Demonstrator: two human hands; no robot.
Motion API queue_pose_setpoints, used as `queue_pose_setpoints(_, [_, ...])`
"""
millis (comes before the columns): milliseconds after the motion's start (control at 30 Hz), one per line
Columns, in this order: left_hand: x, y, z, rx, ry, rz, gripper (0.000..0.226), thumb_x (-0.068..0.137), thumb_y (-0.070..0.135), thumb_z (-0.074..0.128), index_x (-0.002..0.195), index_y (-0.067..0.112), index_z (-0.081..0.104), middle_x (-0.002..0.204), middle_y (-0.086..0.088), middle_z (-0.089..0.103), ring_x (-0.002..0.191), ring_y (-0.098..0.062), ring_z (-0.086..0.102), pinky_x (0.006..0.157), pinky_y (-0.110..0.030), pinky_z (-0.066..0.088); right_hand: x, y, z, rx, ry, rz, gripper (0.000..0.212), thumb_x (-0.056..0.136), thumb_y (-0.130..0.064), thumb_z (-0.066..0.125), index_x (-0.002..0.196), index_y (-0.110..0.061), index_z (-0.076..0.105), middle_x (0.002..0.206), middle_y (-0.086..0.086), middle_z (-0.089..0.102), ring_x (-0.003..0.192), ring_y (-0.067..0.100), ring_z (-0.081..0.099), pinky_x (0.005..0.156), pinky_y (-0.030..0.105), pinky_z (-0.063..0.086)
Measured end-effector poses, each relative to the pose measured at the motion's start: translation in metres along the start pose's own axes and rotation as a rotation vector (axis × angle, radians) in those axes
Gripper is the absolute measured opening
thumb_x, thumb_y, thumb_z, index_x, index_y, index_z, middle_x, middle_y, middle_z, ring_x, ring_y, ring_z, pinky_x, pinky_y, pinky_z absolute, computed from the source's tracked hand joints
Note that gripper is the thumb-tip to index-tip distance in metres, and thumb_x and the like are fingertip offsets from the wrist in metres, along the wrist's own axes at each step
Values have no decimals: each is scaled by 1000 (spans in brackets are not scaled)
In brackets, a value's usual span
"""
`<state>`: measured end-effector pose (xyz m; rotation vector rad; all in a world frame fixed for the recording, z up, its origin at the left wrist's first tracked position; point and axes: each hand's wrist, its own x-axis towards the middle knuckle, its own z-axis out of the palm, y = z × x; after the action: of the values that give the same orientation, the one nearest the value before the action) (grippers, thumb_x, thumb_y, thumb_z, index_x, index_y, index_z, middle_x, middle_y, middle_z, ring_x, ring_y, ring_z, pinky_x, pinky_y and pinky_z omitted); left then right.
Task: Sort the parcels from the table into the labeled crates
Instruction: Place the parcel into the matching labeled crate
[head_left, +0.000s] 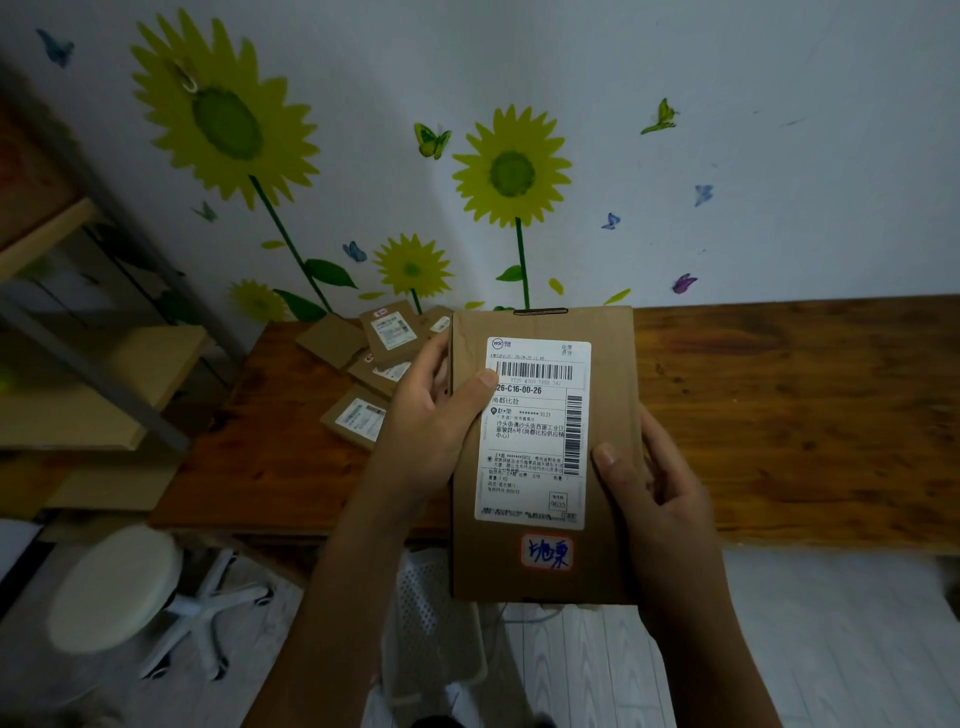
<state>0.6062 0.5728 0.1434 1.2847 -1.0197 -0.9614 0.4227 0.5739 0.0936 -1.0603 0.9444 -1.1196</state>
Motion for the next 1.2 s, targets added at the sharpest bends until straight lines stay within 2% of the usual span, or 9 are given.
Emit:
queue_pose_setpoints(100, [-1, -1, -2, 4, -3, -15, 37, 99, 6, 54, 131, 25, 53, 103, 13, 76, 95, -11, 73, 69, -22, 58, 0, 1, 1, -3, -7, -4, 53, 80, -36, 63, 130, -49, 49, 110, -14, 75, 96, 17, 75, 68, 33, 63])
queue_pose_setpoints(200, [-3, -2, -4, 11, -7, -32, 47, 99, 7, 55, 144, 18, 46, 117, 3, 72, 100, -14, 72, 72, -25, 59, -1, 3, 1, -5, 1, -3, 55, 80, -36, 63, 132, -48, 49, 112, -12, 75, 98, 18, 75, 69, 34, 64])
queue_pose_setpoints(333, [-4, -3, -4, 17, -21, -40, 48, 99, 6, 54, 145, 18, 45, 121, -2, 70, 101, -17, 72, 74, -27, 60, -1, 2, 1, -13, 8, -3, 50, 81, -36, 63, 127, -50, 50, 110, -13, 75, 95, 17, 75, 67, 31, 63])
queue_pose_setpoints(533, [-6, -6, -8, 19, -28, -41, 50, 98, 5, 55, 145, 18, 45, 122, -5, 70, 105, -21, 72, 78, -33, 61, -1, 4, 3, -16, 12, -5, 60, 81, -36, 64, 139, -43, 49, 112, -11, 75, 96, 18, 75, 67, 32, 63])
queue_pose_setpoints(667, [-8, -6, -9, 9, -46, -44, 50, 98, 3, 55, 145, 19, 45, 120, -2, 72, 104, -19, 72, 74, -30, 60, -1, 4, 4, -25, 19, -12, 64, 82, -36, 64, 144, -37, 48, 112, -10, 75, 95, 17, 76, 68, 35, 64])
queue_pose_setpoints(867, [-10, -9, -11, 21, -60, -52, 52, 98, 3, 55, 144, 23, 44, 117, 4, 73, 104, -18, 72, 73, -29, 60, -2, 4, 6, -15, 32, -4, 52, 82, -36, 63, 132, -47, 51, 111, -11, 75, 94, 18, 76, 69, 36, 64])
queue_pose_setpoints(1133, [-16, -12, -13, 35, -96, -52, 50, 98, 0, 53, 139, 28, 47, 117, 6, 73, 105, -17, 72, 74, -28, 59, -4, 5, 5, -23, 36, -19, 61, 83, -36, 63, 143, -39, 47, 111, -12, 75, 95, 18, 76, 68, 34, 64])
queue_pose_setpoints(1200, [-17, -13, -13, 42, -103, -55, 52, 98, 0, 53, 143, 25, 45, 117, 6, 73, 105, -16, 71, 74, -27, 59, -5, 6, 5, -24, 38, -20, 62, 83, -36, 63, 143, -39, 47, 110, -13, 75, 95, 17, 76, 68, 33, 63])
